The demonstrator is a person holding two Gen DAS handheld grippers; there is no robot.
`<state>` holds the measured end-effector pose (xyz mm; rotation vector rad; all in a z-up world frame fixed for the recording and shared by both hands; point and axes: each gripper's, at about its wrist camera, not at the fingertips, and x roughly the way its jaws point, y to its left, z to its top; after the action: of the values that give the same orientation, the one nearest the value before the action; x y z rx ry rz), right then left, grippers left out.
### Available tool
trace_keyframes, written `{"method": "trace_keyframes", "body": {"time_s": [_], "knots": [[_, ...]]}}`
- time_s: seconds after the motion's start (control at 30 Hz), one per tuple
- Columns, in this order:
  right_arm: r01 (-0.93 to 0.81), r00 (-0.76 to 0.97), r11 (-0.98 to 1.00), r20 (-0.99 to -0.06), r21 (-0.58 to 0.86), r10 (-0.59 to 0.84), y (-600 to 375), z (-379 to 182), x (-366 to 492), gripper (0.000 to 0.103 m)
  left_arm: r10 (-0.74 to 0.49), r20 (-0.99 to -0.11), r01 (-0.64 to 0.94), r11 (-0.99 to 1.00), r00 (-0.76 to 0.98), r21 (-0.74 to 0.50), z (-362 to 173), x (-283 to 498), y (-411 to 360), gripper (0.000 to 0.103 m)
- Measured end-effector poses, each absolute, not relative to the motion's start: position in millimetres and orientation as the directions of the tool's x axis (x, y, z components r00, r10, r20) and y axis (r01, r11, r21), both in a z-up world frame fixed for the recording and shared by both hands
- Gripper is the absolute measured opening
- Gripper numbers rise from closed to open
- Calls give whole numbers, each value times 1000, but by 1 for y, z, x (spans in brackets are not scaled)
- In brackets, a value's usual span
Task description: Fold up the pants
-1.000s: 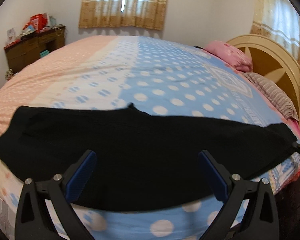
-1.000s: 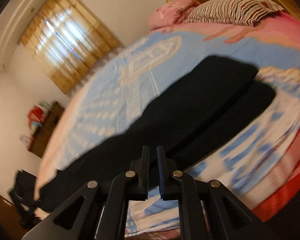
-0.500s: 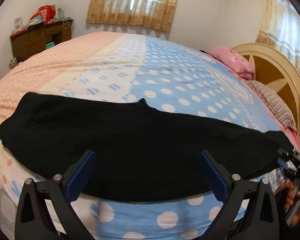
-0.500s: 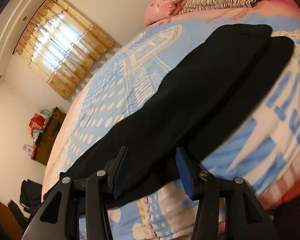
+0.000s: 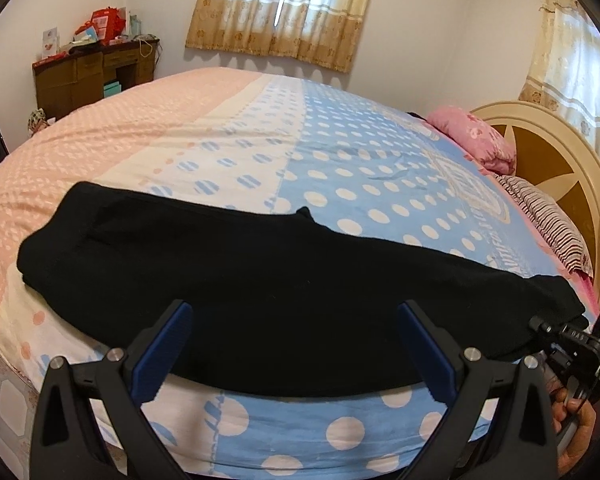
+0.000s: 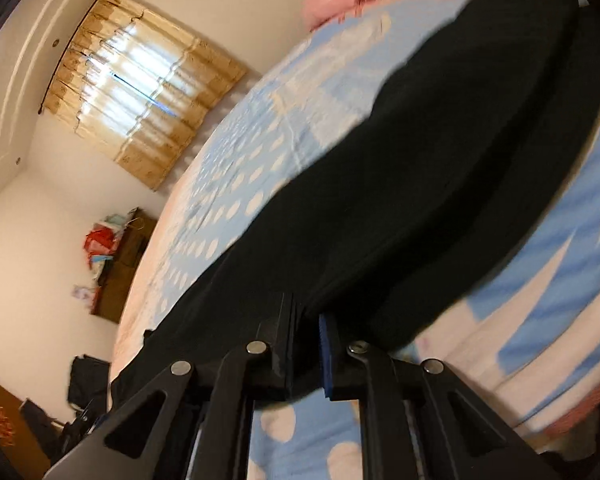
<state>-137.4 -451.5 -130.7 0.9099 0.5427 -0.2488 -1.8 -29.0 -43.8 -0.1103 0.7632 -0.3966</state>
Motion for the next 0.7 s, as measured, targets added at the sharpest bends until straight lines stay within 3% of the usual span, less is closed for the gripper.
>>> {"method": "trace_keyframes", "body": {"time_s": [0.2, 0.27, 0.4, 0.7], "knots": [[376, 864, 552, -497, 744, 80, -460, -140, -130, 11, -397, -663, 304, 917, 635, -258, -47, 1, -30, 103], [363, 868, 574, -491, 734, 79, -456, -134, -129, 4, -397, -664, 308, 917, 634, -255, -47, 0, -32, 103], [333, 876, 656, -479, 678, 51, -441, -111, -145, 3, -396, -659, 323, 916, 639, -237, -45, -3, -35, 103], [382, 833, 661, -550, 646, 57, -438, -137, -158, 4, -399, -662, 335, 914, 634, -231, -46, 0, -42, 103]]}}
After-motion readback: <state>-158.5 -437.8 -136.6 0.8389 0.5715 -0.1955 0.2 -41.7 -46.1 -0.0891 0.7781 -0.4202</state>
